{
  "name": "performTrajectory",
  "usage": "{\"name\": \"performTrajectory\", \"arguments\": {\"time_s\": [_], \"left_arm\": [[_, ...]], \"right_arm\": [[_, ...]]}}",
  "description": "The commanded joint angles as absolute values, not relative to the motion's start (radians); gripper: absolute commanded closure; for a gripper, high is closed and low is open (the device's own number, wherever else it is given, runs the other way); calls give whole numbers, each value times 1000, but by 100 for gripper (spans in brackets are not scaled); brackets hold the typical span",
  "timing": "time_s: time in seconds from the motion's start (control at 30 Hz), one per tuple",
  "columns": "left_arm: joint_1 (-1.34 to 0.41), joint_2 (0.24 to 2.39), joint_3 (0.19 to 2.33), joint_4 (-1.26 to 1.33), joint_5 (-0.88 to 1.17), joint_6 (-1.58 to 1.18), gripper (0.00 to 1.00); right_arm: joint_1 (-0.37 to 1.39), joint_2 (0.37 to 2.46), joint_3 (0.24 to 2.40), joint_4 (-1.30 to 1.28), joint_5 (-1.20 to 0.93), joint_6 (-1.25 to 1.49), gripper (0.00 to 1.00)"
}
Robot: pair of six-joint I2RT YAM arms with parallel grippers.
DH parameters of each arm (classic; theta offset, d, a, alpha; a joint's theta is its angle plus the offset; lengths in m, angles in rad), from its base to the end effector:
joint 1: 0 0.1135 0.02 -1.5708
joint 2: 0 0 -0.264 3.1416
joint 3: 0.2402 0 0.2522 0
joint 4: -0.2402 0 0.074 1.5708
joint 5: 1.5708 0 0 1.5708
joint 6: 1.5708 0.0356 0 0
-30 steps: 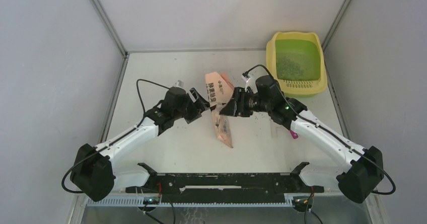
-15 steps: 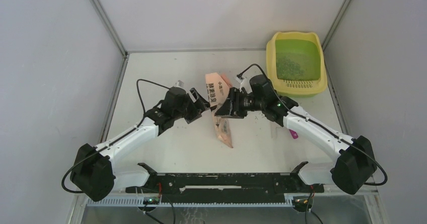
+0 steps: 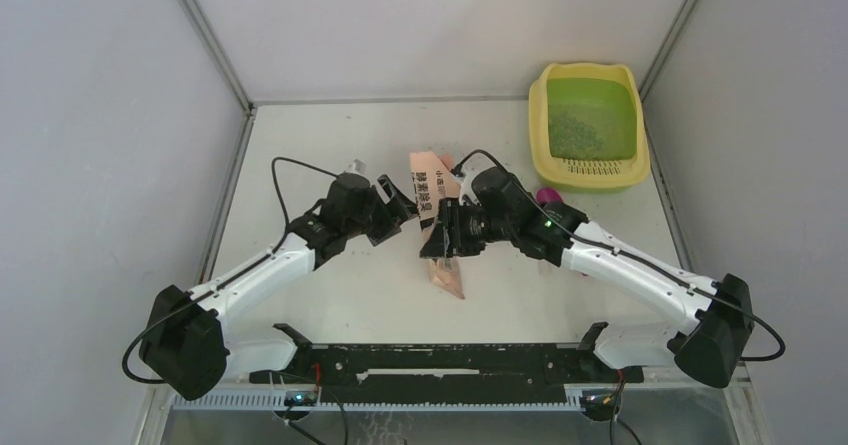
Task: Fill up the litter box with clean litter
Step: Close the cat litter bag at the center of the board.
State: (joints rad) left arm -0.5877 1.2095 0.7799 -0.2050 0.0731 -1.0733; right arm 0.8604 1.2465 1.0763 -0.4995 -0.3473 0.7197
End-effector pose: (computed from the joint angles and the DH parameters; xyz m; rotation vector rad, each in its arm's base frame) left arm 0.2171 -0.1477 0.2481 -0.5320 2.3317 -0.9515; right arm 0.1680 0.2139 0.3147 -0.3858 2.4691 1.1631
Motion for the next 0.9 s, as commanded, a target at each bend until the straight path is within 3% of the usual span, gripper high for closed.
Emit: {"name": "performTrajectory", "arguments": {"time_s": [0.0,0.53,0.87], "left_arm": [[-599,1197,798,-173,63,-1073,18],[-603,1224,811,-164,73,-1073,19],[-606,1233,810,-152,79,-1080,19]], "right_arm": [[892,1232,1165,-590,-200,658,49],[914,1258,1227,-676,-124,617,63],[916,1263,1193,-644,-196,637,65]]}}
